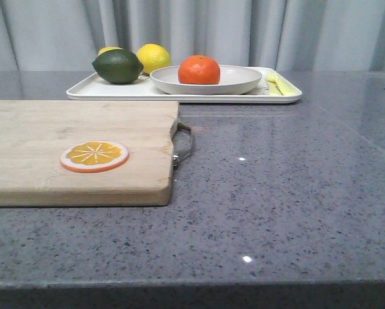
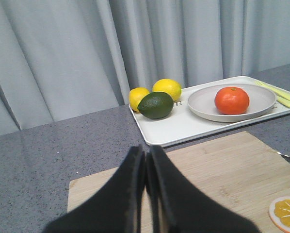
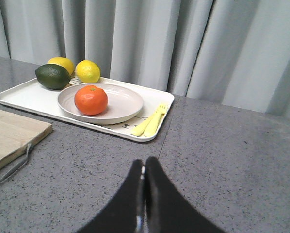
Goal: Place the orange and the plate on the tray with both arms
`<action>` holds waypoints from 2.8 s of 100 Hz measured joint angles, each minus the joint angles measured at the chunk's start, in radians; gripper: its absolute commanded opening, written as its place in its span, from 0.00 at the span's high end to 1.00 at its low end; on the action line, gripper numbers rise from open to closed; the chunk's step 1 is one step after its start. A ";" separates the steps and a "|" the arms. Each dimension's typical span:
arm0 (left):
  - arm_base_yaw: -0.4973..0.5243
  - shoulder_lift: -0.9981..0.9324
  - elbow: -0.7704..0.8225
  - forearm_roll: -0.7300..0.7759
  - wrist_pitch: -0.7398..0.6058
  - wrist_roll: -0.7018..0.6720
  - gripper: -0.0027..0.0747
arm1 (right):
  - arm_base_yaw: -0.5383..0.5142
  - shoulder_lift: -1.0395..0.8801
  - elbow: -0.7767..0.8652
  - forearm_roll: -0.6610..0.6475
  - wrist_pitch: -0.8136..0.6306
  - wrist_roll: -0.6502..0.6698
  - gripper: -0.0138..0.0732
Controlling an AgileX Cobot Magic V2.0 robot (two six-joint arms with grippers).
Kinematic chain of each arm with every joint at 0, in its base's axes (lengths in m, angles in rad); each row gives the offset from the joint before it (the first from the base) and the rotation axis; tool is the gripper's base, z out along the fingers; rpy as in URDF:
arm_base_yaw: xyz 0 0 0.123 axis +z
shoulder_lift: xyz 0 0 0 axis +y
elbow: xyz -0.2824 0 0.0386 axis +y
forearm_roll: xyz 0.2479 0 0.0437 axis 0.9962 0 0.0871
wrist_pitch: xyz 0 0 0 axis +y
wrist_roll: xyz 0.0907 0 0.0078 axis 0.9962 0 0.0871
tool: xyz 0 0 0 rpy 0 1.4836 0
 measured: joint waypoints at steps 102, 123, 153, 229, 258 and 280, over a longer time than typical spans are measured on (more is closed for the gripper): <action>-0.004 -0.191 0.293 0.574 -0.091 -0.654 0.99 | 0.000 0.000 0.000 0.000 0.000 0.000 0.96; -0.004 -0.274 0.392 0.599 -0.102 -0.670 0.99 | 0.000 0.000 0.000 0.001 0.000 0.000 0.96; -0.004 -0.274 0.392 0.604 -0.100 -0.671 0.99 | 0.000 0.000 0.004 0.001 0.000 0.000 0.96; -0.004 -0.274 0.392 0.601 -0.100 -0.671 0.99 | 0.000 0.000 0.004 0.001 0.000 0.000 0.96; -0.004 -0.274 0.392 0.601 -0.100 -0.671 0.99 | 0.000 0.000 0.011 0.001 0.000 0.000 0.96; -0.004 -0.274 0.392 0.601 -0.100 -0.671 0.99 | 0.008 -0.047 0.044 -0.275 0.000 0.212 0.96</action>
